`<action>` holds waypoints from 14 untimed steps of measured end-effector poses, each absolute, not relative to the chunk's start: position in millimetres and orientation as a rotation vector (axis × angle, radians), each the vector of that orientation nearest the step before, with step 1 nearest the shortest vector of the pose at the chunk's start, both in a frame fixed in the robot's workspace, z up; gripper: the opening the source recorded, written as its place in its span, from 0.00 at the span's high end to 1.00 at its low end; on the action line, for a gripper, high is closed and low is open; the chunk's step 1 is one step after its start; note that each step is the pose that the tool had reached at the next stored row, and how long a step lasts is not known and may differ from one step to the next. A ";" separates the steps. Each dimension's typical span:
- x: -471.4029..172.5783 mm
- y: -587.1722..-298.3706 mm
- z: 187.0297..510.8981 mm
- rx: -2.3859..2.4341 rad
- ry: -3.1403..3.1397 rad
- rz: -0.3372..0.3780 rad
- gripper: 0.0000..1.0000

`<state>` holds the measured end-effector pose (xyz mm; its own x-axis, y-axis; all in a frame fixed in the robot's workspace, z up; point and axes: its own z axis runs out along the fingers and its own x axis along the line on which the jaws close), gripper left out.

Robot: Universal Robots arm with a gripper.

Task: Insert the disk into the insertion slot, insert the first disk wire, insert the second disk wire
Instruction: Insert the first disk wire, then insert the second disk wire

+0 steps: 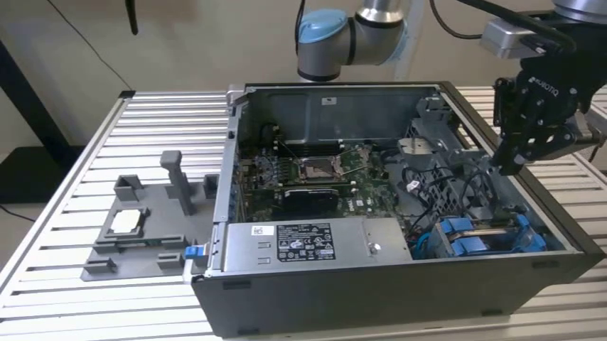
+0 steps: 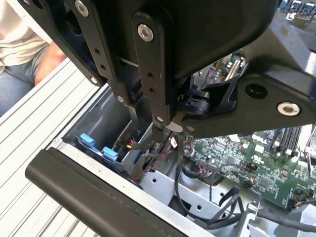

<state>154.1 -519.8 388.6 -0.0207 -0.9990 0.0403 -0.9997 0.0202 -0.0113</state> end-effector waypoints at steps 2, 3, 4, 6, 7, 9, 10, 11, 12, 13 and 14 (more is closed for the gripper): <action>150.9 -519.7 389.4 2.186 -2.231 0.061 0.73; 149.1 -519.7 389.6 2.187 -2.232 0.064 0.73; 146.7 -519.7 390.0 2.188 -2.234 0.067 0.73; 141.8 -519.8 390.7 2.192 -2.238 0.075 0.73; 139.6 -519.8 390.8 2.194 -2.241 0.077 0.73; 135.4 -519.9 390.8 2.197 -2.244 0.083 0.73; 132.8 -519.9 390.9 2.198 -2.245 0.085 0.73; 130.0 -519.8 390.9 2.199 -2.246 0.087 0.73; 126.9 -519.9 390.9 2.201 -2.248 0.089 0.73; 123.9 -519.8 390.9 2.202 -2.249 0.092 0.73; 121.0 -519.8 390.9 2.203 -2.251 0.094 0.73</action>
